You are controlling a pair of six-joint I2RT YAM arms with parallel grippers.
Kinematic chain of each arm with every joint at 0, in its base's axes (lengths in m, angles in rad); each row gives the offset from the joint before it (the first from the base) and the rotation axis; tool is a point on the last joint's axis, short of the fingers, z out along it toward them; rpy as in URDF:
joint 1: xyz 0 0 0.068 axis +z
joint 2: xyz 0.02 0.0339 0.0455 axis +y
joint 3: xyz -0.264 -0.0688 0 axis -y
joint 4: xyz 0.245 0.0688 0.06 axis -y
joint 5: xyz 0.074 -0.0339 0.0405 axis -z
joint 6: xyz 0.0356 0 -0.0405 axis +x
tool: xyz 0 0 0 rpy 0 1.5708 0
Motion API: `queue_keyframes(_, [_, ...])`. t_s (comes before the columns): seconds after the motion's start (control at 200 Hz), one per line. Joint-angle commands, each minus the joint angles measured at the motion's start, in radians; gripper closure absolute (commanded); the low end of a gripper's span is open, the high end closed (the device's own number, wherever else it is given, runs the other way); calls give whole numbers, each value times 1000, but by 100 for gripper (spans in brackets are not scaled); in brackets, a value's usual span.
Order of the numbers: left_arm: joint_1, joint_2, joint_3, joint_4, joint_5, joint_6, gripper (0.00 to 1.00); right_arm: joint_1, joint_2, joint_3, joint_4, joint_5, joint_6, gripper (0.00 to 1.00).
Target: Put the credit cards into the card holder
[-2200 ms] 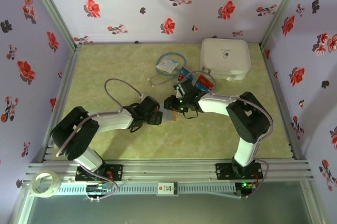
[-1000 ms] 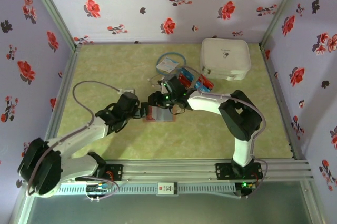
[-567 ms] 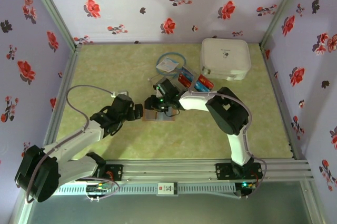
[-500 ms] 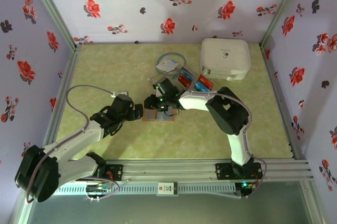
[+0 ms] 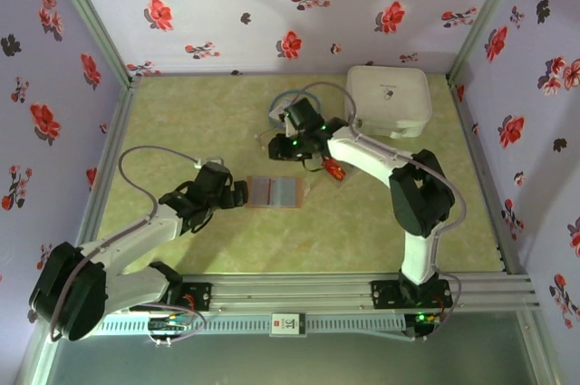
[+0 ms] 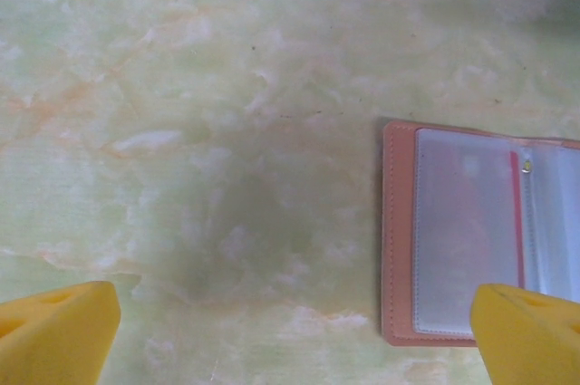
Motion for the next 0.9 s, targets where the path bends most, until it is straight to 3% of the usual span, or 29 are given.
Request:
queue_keyframes(0.0, [8, 32, 40, 16, 13, 16, 0, -29, -1, 80, -258, 185, -206, 65])
queue_keyframes(0.33, [8, 126, 90, 35, 27, 31, 0, -29, 191, 324, -494, 362, -416, 68])
queue_keyframes(0.895, [10, 186, 109, 62, 41, 47, 0, -5, 354, 454, -549, 500, -486, 67])
